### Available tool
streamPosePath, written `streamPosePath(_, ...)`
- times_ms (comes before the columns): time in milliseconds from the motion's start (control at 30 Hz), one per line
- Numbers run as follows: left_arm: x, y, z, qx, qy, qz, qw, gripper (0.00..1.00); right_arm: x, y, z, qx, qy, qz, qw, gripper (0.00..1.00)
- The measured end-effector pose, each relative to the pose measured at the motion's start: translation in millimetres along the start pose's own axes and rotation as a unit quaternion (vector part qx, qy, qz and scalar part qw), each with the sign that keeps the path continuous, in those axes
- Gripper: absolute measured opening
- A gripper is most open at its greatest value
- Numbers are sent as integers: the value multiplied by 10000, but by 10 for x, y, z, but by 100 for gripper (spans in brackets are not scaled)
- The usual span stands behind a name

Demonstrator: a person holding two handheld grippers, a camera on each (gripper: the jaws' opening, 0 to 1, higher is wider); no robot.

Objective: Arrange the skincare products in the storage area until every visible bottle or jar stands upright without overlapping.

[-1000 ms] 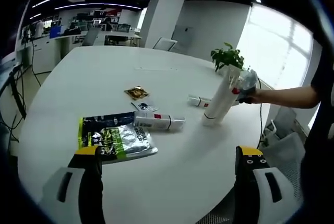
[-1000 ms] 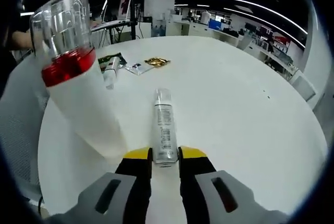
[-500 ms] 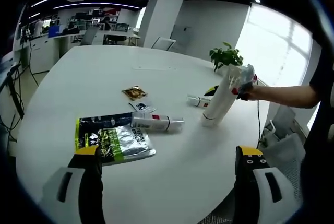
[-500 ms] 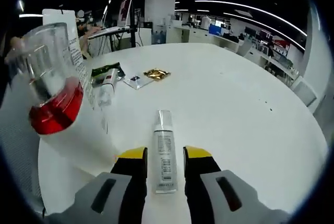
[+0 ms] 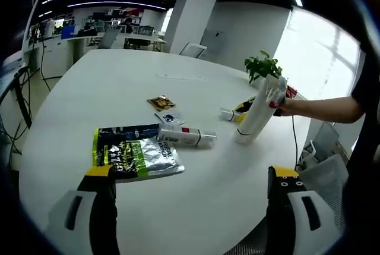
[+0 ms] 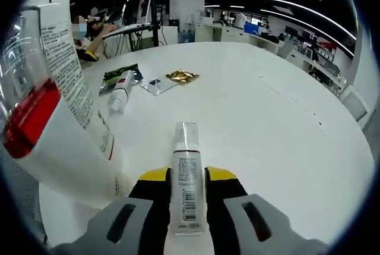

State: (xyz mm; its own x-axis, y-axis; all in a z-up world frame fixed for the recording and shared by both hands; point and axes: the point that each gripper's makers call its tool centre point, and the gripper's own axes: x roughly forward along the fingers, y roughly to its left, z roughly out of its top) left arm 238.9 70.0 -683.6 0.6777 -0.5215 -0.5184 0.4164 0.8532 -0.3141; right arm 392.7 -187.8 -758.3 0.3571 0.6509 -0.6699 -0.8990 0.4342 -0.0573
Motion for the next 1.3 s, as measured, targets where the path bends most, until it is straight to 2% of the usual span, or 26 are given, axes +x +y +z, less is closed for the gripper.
streamPosePath(333, 35, -10, 11, 3, 19, -48, 10000, 99, -10, -19, -37, -26, 113, 1, 9999, 21)
streamPosePath(500, 40, -16, 26, 18, 4, -71, 10000, 99, -14, -38, -50, 209, 106, -27, 9997, 20)
streamPosePath(767, 30, -46, 73, 64, -51, -111, 9999, 99, -41, -53, -88, 227, 175, -92, 9995, 20)
streamPosePath(933, 14, -58, 90, 90, -88, -137, 9998, 99, -152, -61, -45, 184, 142, -203, 9995, 20)
streamPosePath(1300, -8, -146, 151, 100, -210, -241, 9994, 99, -381, -82, -69, 346, 68, -497, 9981, 20)
